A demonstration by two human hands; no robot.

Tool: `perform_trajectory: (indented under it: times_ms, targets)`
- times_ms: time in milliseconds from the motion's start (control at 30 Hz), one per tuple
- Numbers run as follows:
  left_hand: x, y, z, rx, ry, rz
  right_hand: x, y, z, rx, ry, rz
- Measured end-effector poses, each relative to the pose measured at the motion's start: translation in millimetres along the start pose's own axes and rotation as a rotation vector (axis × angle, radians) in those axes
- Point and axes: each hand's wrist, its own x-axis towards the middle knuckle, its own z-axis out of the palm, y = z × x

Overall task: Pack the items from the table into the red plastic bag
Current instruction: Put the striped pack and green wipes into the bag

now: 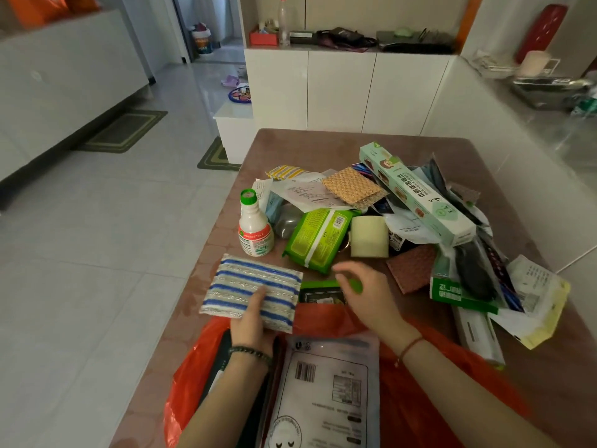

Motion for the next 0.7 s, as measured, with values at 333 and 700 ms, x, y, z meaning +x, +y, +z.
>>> perform_trajectory:
  times_ms: [333,700]
  targets:
    - [-13,19,-28,0.121,-0.124,-0.004,45,21,33,-0.746,-0.816,0.065]
    - [-49,-21,-37,0.715,-0.580,-0.054,13,-12,-60,0.251,0.557,0.361]
